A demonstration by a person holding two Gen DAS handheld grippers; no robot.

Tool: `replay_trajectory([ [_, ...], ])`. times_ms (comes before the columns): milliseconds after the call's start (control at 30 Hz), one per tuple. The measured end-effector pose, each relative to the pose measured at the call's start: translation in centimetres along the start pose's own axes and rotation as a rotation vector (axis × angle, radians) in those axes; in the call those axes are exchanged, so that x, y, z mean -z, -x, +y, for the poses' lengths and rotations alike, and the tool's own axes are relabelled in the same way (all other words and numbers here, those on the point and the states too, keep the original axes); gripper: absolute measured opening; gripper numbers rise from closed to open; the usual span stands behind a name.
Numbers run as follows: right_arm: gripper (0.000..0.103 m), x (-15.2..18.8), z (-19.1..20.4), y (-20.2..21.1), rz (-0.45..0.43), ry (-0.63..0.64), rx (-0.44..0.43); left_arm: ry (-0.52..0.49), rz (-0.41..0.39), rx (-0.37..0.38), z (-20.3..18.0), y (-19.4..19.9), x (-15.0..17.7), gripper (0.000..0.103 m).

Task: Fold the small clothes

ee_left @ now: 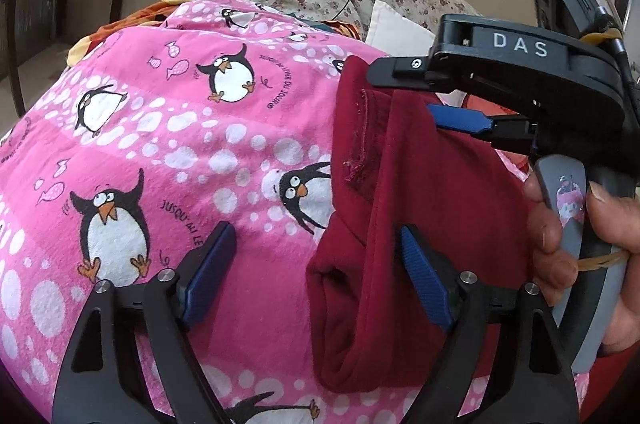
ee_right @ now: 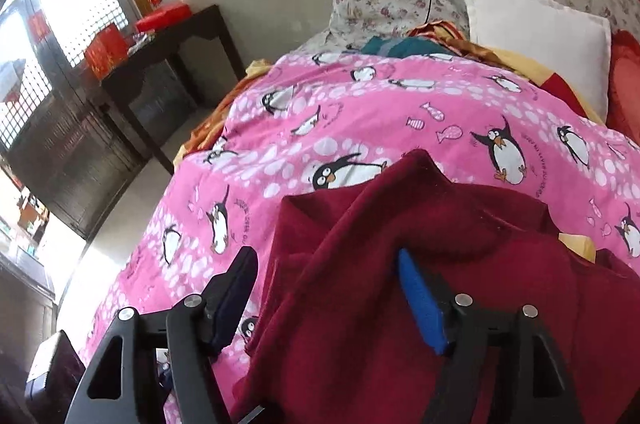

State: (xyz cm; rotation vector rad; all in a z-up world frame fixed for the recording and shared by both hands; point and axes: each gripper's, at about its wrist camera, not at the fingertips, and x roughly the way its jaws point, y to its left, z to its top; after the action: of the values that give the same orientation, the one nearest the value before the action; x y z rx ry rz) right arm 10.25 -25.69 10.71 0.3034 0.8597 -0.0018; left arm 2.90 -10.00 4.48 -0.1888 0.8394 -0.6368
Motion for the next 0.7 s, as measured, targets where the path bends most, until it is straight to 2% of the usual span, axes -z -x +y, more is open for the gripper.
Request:
replay_trajectory([
  [33,0.071,0.0,-0.2,0.3,-0.007,-0.004,-0.017,0.003,-0.001,0.006,0.0,0.0,0.0,0.085],
  [167,0.070,1.1,-1.9,2.7,-0.041,-0.099,-0.197,0.081,-0.015,0.079,1.1,-0.2,-1.2,0.087],
  [200,0.070,1.6,-2.5,3.5,-0.044,-0.116,-0.219,0.104,-0.022,0.093,1.3,-0.4,-1.6,0.088],
  [333,0.070,4.6,-4.7,7.7,-0.098,-0.089,-0.151,0.061,-0.001,0.075,0.5,-1.5,-2.6,0.090],
  [400,0.069,6.1,-6.2,10.1,-0.165,-0.064,-0.104,0.047,0.027,0.071,0.1,-2.5,-2.8,0.090],
  [433,0.066,6.7,-7.2,11.1,-0.204,-0.075,-0.079,0.048,0.026,0.068,-0.1,-2.9,-2.9,0.090],
  [467,0.057,7.0,-8.0,11.7,-0.223,-0.098,-0.071,0.047,0.027,0.069,-0.3,-3.1,-3.0,0.090],
  [567,0.045,7.6,-11.4,12.2,-0.265,-0.224,-0.117,0.051,0.071,0.096,-0.9,-4.2,-3.9,0.090],
  [700,0.043,7.9,-12.9,9.7,-0.257,-0.272,-0.197,0.049,0.152,0.128,-1.4,-5.3,-4.8,0.092],
])
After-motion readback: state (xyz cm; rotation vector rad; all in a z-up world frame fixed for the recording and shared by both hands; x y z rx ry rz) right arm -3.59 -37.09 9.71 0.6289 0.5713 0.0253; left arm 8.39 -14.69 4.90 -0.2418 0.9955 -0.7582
